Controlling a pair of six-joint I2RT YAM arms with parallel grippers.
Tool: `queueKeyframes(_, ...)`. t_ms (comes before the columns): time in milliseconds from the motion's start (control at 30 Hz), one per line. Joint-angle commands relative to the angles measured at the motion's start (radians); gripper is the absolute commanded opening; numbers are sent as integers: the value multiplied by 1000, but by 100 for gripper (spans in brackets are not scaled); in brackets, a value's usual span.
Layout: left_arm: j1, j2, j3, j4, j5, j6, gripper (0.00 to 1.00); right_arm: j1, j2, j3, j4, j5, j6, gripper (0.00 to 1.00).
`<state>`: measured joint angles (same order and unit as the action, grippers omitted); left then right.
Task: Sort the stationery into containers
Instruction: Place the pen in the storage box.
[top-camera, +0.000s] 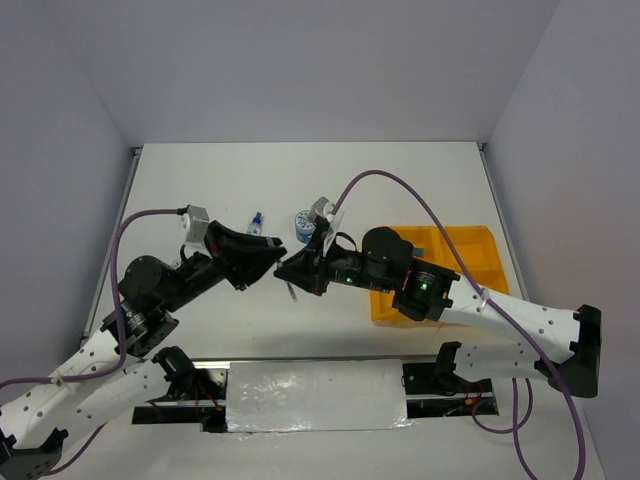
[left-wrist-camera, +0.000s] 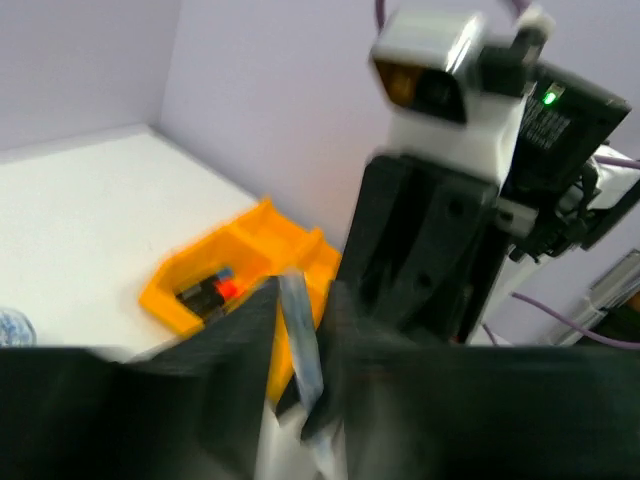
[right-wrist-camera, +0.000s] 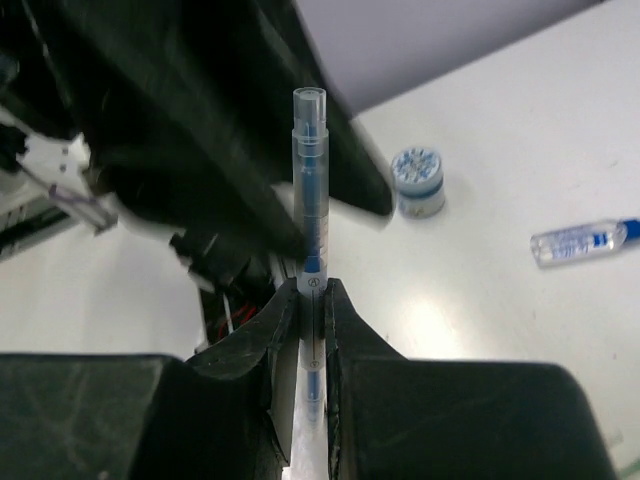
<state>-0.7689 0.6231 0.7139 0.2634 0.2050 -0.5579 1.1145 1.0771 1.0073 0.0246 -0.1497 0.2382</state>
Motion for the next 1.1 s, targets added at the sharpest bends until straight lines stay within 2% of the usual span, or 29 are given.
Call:
queueKeyframes(0,-20,-23,33,-219,-2,19,47,-35,-12,-11,207,39,39,0)
queueKeyframes(33,-18,-25,68,-251,-51,26,66,-35,-16,-41,225,38,52,0)
queueKeyframes(67,-20,-11,105,-333,-159,30,76,-35,-20,-70,233,45,78,0)
queueKeyframes(100,-20,0,193,-373,-206,32,88,-35,-35,-128,247,59,91,0)
queueKeyframes(200,-20,62,368,-521,-470,-2,99,-48,-72,-217,235,134,145,0)
queueKeyframes(233,-20,90,409,-559,-536,-20,99,-59,-86,-236,222,148,168,0)
queueKeyframes(267,-18,102,445,-648,-667,-64,99,-71,-101,-252,207,182,226,0)
queueKeyframes(333,-18,128,519,-711,-755,-83,99,-116,-162,-303,135,300,301,0)
queueKeyframes(367,-18,132,530,-737,-786,-92,99,-134,-183,-318,106,340,390,0)
queueKeyframes(400,-18,133,539,-780,-821,-89,99,-177,-228,-338,4,451,441,0)
queueKeyframes(433,-18,132,539,-799,-825,-83,99,-194,-250,-345,-67,526,501,0)
queueKeyframes(467,-18,129,535,-815,-825,-70,99,-208,-273,-351,-139,612,655,0)
queueKeyframes(500,-18,121,520,-854,-817,-65,99,-217,-298,-370,-279,698,735,0)
queueKeyframes(533,-18,104,504,-866,-806,-54,99,-222,-322,-386,-352,861,833,0)
queueKeyframes(567,-18,92,471,-874,-794,-34,99,-222,-371,-421,-423,924,1042,0)
queueKeyframes(600,-18,81,452,-888,-788,-28,99,-223,-393,-435,-557,970,1140,0)
queueKeyframes(633,-18,60,435,-918,-779,-25,99,-223,-411,-450,-615,1028,1226,0)
queueKeyframes(667,-17,49,403,-934,-774,-17,99,-225,-433,-470,-665,1048,1376,0)
queueKeyframes(733,-18,21,374,-961,-729,2,99,-225,-436,-480,-835,1073,1524,0)
queueKeyframes(767,-18,12,351,-961,-699,44,99,-226,-421,-478,-892,1078,1678,0)
queueKeyframes(833,-18,-13,331,-964,-642,82,99,-225,-396,-472,-1064,1069,1871,0)
queueKeyframes(900,-18,-40,300,-969,-653,107,99,-225,-350,-460,-1165,1047,1955,0)
queueKeyframes(1067,-18,-102,173,-891,-639,151,99,-225,-328,-466,-1149,1046,1962,0)
